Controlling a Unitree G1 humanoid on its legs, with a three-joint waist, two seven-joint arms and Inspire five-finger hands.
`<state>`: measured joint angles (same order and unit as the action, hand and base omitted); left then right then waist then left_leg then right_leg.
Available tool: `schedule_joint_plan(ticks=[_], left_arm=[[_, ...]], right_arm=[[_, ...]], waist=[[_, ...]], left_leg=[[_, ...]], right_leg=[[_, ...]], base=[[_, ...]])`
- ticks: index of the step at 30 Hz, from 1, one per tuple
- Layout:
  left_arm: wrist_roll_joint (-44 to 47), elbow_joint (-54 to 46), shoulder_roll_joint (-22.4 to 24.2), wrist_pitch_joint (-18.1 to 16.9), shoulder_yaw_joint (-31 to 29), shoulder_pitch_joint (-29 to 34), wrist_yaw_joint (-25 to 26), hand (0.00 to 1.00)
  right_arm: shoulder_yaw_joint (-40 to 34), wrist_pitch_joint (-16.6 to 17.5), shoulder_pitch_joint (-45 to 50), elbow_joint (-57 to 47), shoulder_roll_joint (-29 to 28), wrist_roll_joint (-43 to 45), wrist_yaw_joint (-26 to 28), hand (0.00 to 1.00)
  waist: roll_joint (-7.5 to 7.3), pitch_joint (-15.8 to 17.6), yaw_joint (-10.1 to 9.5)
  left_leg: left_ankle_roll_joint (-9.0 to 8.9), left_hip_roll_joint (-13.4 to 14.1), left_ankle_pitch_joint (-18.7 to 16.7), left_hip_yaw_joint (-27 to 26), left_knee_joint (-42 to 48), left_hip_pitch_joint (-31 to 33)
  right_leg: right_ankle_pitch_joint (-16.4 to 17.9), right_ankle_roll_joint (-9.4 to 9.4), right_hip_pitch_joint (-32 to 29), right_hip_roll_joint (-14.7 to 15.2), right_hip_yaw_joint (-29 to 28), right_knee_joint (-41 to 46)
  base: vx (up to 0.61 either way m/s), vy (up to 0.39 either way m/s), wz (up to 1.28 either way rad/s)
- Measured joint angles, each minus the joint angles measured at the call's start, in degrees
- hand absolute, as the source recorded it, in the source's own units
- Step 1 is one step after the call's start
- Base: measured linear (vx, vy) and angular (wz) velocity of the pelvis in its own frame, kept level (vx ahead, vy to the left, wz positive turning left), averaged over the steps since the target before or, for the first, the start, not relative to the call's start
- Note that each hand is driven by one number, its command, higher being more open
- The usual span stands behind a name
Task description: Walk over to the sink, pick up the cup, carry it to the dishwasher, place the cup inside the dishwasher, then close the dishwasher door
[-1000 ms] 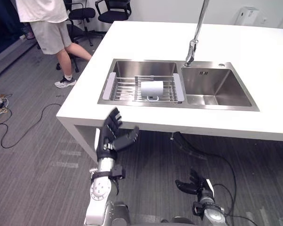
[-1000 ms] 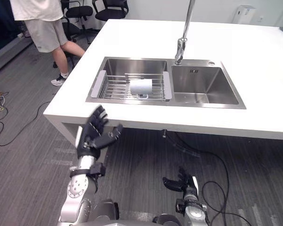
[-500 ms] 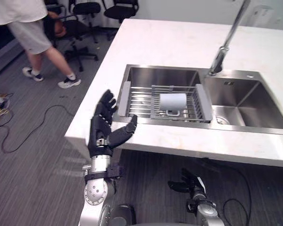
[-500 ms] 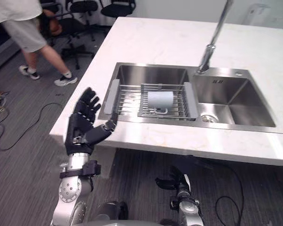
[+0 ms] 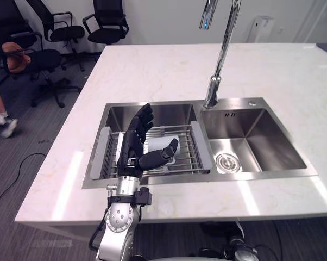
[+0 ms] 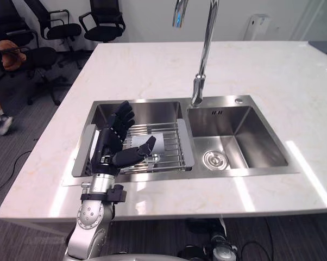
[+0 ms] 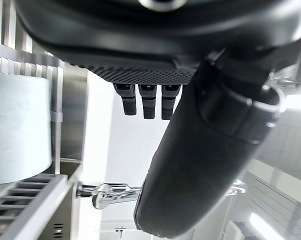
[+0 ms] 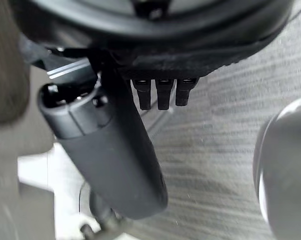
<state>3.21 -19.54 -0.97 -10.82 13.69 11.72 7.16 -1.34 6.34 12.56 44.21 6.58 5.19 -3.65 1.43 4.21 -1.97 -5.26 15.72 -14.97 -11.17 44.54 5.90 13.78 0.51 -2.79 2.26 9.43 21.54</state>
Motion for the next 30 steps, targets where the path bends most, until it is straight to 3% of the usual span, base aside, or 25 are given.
schedule_joint_plan(ticks=[1,2,3,4,7,12,18,23,30], left_arm=[[0.00,-0.04,0.00,-0.01,-0.16,-0.01,0.01,0.90],[-0.18,-0.03,-0.33,-0.03,-1.10,-0.38,0.02,0.90],[-0.24,-0.01,-0.40,-0.03,-1.26,-0.54,0.04,0.90],[-0.83,0.26,-0.50,-0.01,-1.82,-1.34,0.06,0.90],[-3.37,3.34,-1.87,0.06,-2.75,-3.77,0.11,0.90],[-10.24,5.84,-4.61,1.66,-1.42,-4.32,-0.58,0.90],[-16.94,9.25,-8.03,1.67,0.59,-6.73,-3.13,0.90],[-20.21,13.66,-9.33,1.96,0.50,-7.15,-3.86,0.90],[-22.49,16.05,-11.31,2.34,0.31,-7.15,-4.43,0.90]], right_arm=[[-0.19,-0.01,0.01,0.02,0.17,0.17,-0.02,0.90],[-0.54,0.01,-0.59,0.27,0.18,0.21,-0.03,0.90],[-0.55,0.02,-0.77,0.33,0.21,0.21,0.00,0.90],[-0.56,0.07,-1.31,0.74,0.50,0.23,0.09,0.90],[-0.46,0.11,-2.13,2.98,-0.06,0.25,1.14,0.90],[-0.48,0.10,-2.89,6.17,-0.16,0.25,1.73,0.90],[-0.46,0.24,-3.39,6.50,0.08,0.19,2.78,0.90],[-0.47,0.24,-3.28,8.03,1.14,0.19,3.22,0.90],[0.13,0.23,-2.92,8.83,1.53,0.16,3.62,0.90]], waist=[[0.13,-0.08,-0.08],[0.18,-0.14,-0.37],[0.20,-0.15,-0.39],[1.25,-0.70,-0.44],[0.13,-1.11,-0.38],[0.09,-1.18,-0.26],[0.27,-1.51,0.10],[0.39,-1.59,1.42],[0.33,-1.68,1.49]], left_leg=[[0.33,-0.17,-0.60,-0.02,0.67,0.98],[1.74,-1.90,-2.03,0.21,-4.36,2.87],[2.08,-2.38,-1.56,0.46,-6.77,2.99],[2.46,-4.03,1.28,2.09,-15.05,2.83],[1.48,-7.06,2.39,4.39,-21.84,0.40],[2.71,-9.69,4.68,4.16,-28.10,-3.83],[1.57,-10.24,10.42,4.11,-38.86,-6.59],[1.50,-10.08,12.29,4.36,-42.57,-7.42],[2.30,-11.36,13.95,4.28,-44.53,-7.32]], right_leg=[[0.00,0.00,0.53,0.02,-0.27,-0.49],[-0.07,-0.23,1.08,0.44,-1.38,-1.11],[-0.15,-0.47,1.09,0.44,-1.59,-1.13],[-0.21,-1.16,0.77,0.05,-2.13,-1.43],[-2.23,-3.09,1.73,1.15,-2.71,-5.93],[-4.25,-3.88,5.47,2.99,-3.09,-11.43],[-7.25,-3.17,4.65,2.04,-3.91,-14.93],[-9.32,-2.99,4.00,1.33,-4.85,-16.86],[-12.61,-3.75,4.57,2.28,-5.07,-21.28]], base=[[0.13,0.095,-0.26],[0.12,0.116,-0.25],[0.15,0.175,-0.28],[0.10,0.133,-0.17],[0.09,0.093,0.03],[0.04,0.071,0.05],[-0.02,-0.026,-0.07],[-0.04,-0.019,-0.14],[-0.07,0.044,-0.02]])
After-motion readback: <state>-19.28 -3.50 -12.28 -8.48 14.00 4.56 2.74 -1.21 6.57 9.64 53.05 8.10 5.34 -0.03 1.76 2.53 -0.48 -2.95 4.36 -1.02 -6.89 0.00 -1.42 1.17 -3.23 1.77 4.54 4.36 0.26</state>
